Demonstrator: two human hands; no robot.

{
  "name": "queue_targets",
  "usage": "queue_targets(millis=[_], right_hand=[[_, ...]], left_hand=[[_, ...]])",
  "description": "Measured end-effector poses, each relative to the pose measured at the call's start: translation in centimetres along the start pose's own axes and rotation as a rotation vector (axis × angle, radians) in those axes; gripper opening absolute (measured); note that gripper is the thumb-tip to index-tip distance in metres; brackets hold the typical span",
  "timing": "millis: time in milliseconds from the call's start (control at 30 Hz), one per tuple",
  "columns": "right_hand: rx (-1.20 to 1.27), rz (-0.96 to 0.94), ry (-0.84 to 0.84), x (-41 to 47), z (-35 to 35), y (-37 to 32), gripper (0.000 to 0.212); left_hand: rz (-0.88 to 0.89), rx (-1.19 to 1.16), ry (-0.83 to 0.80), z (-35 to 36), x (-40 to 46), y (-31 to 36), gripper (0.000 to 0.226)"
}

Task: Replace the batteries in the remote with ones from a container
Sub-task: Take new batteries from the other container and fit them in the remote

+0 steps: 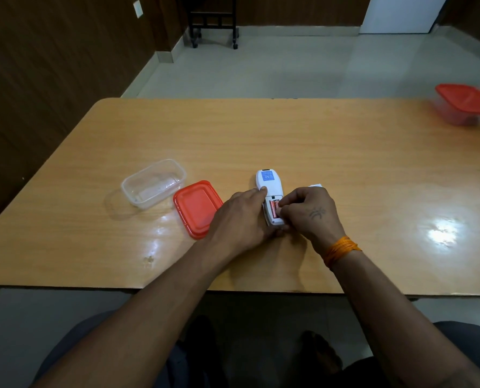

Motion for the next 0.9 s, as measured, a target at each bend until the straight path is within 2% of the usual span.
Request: queue_targets(millis=[167, 267, 367, 400, 500, 600, 700, 800, 900], right_hand=[[-0.006, -0.091, -0.011, -0.4, -0.8, -0.3, 0.007], [0.001, -0.178, 0.088, -0.3, -2.8, -0.7, 0.007], [-0.282, -0.339, 0.292, -0.3, -5.2, -0.9, 0.016], [-0.400, -0.359, 0.313, -0.2, -5.4, -0.6, 0.022], [-0.575, -0.297, 0.234, 0.1, -4.9, 0.9, 0.039], [-0.554, -0.288, 0.209, 0.1, -4.6, 1.1, 0.040], [-0.418, -0.289, 0.225, -0.6, -4.6, 0.3, 0.039], [-0.358, -0.373, 0.209, -2.3, -3.8, -1.6, 0.045], [-0.327, -0.443, 0.118, -4.0, -2.0, -2.5, 0.047]], left_hand=[[0.023, 0.004, -0.037, -0.1, 0.2, -0.1, 0.100], [0.036, 0.010, -0.050, -0.2, 0.2, -0.5, 0.101], [0.062, 0.037, -0.048, -0.2, 0.1, -0.9, 0.104], [0.066, 0.043, -0.048, -0.1, 0.2, -1.0, 0.105], [0.062, 0.052, -0.052, 0.0, 0.4, -1.4, 0.106], [0.048, 0.056, -0.038, -0.1, 0.4, -1.6, 0.105], [0.040, 0.047, 0.008, -0.3, 0.2, -1.6, 0.101], [0.042, 0.038, 0.054, -0.5, 0.2, -1.4, 0.095], [0.059, 0.019, 0.082, -0.6, 0.4, -1.2, 0.083]])
Point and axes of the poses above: each hand's wrist, its own x-axis towards the middle knuckle, its own z-axis out of the palm, y = z × x, the point moved 7 cm from there along x, towards the middle knuckle, and after that the axes turned 6 degrees about x, right-handed, at the moved point
